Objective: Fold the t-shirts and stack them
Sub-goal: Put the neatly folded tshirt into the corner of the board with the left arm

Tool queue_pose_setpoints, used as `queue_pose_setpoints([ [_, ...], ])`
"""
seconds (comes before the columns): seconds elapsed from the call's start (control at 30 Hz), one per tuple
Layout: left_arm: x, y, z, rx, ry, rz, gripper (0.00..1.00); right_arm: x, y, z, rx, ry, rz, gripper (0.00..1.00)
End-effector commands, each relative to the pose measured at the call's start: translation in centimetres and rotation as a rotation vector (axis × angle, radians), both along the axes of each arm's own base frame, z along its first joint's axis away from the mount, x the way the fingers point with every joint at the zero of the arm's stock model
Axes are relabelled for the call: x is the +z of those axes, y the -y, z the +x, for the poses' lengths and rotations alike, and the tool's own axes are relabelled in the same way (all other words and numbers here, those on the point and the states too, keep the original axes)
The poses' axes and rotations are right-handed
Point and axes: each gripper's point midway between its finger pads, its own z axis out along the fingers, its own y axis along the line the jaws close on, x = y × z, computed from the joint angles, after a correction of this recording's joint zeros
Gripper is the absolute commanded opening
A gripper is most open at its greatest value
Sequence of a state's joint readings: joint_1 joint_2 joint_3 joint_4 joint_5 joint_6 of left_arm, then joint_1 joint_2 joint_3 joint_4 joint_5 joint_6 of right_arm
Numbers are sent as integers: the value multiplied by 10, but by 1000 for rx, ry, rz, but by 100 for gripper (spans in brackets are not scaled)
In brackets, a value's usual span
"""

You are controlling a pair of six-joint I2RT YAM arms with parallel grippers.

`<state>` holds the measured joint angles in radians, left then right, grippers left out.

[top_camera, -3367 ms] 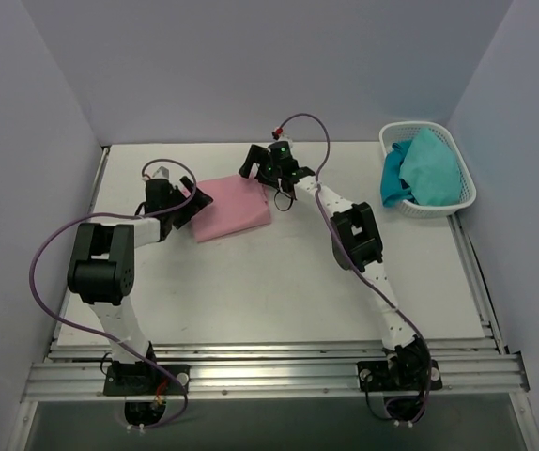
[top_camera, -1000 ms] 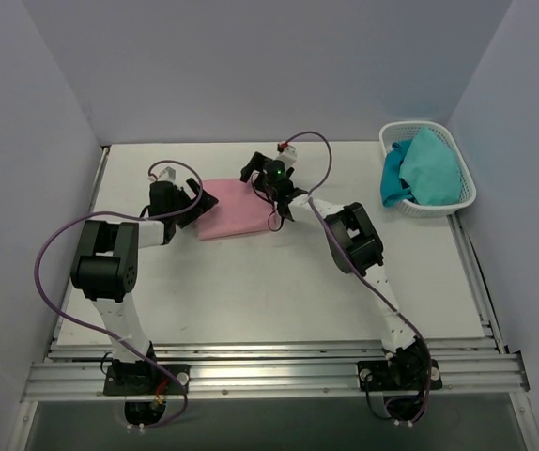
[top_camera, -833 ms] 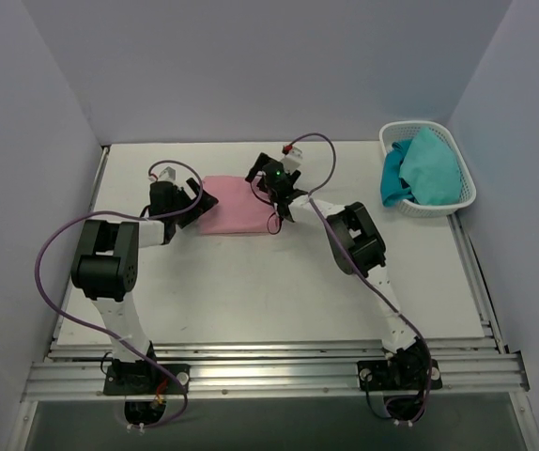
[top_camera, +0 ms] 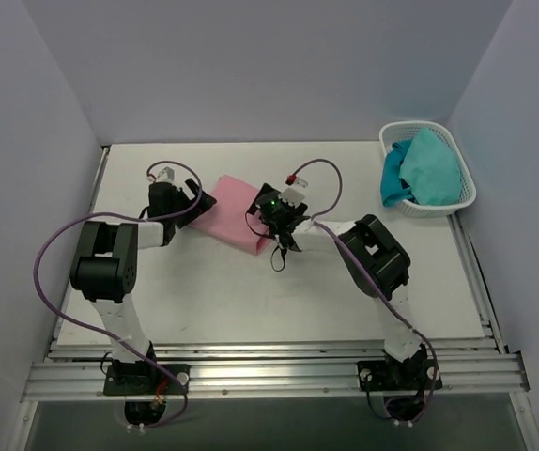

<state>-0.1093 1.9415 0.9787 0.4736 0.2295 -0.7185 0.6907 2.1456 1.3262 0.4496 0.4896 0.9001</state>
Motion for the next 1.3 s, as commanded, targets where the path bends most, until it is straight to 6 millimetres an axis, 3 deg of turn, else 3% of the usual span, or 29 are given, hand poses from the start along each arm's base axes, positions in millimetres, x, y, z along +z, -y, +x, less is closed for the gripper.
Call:
queue_pose_setpoints([
  [0.0, 39, -18, -2, 39, 60, 65, 100, 44, 9, -6, -50, 62, 30, 91],
  [0.17, 69, -33, -4, 75, 97, 95, 100, 92, 21, -7, -70, 129, 7, 92],
  [0.37, 83, -35, -12, 77, 114, 76, 100, 115, 32, 7, -89, 171, -36, 93],
  [0.53, 83, -36, -21, 78, 112, 84, 100, 101, 41, 31, -97, 141, -64, 92],
  [0.73, 82, -37, -24, 78, 109, 91, 99, 80, 52, 43, -115, 105, -58, 92],
  [1.0, 79, -34, -23, 70, 107, 70, 100, 46, 65, 38, -129, 43, -55, 92],
  [1.27, 76, -33, -23, 70, 110, 62, 99, 16, 54, 28, -95, -7, -28, 91],
])
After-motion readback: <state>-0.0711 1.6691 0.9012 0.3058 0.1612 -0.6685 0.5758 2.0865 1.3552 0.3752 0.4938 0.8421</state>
